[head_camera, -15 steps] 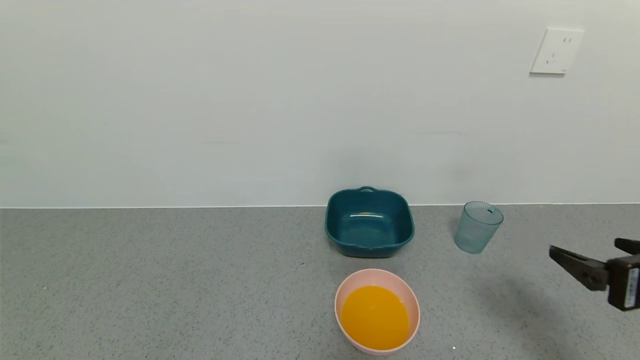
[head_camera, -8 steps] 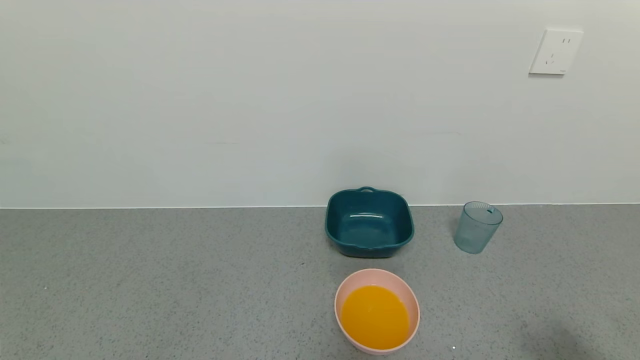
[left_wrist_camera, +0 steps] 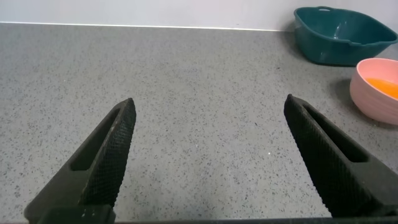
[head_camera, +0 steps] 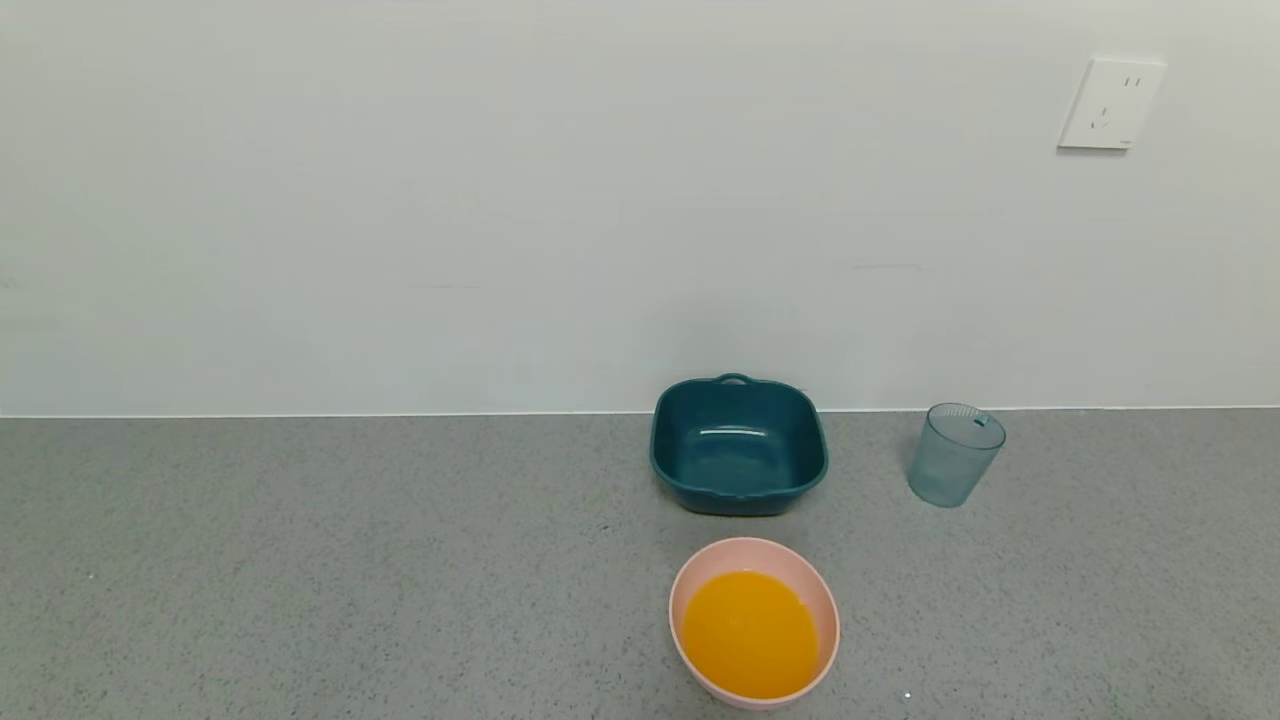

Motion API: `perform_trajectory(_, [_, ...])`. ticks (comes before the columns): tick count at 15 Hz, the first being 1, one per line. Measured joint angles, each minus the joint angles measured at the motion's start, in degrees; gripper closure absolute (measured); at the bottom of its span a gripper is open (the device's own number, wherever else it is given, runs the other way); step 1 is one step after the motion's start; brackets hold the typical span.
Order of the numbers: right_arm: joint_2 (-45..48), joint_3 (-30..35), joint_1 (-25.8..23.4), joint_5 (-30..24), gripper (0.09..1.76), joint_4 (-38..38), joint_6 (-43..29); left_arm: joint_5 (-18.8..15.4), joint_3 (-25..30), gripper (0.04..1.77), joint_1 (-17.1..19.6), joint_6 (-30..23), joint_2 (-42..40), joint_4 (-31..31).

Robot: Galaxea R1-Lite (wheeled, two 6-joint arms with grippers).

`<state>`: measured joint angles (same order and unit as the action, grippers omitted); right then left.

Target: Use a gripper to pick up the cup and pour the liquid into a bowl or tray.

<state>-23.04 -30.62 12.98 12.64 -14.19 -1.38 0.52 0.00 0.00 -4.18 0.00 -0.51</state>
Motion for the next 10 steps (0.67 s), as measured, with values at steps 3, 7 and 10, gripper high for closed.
perform_trajectory(3, [3.4, -0.4, -4.4, -0.4, 0.15, -0.1, 0.4, 0.0, 0.0, 0.09, 0.0, 0.0, 0.0, 0.0])
perform_trajectory(7, [6.8, -0.4, -8.6, -0.5, 0.15, -0.2, 1.7, 0.0, 0.0, 0.09, 0.0, 0.0, 0.0, 0.0])
perform_trajectory(10, [9.1, -0.5, -10.5, -2.1, 0.15, -2.8, 2.0, 0.0, 0.0, 0.09, 0.0, 0.0, 0.0, 0.0])
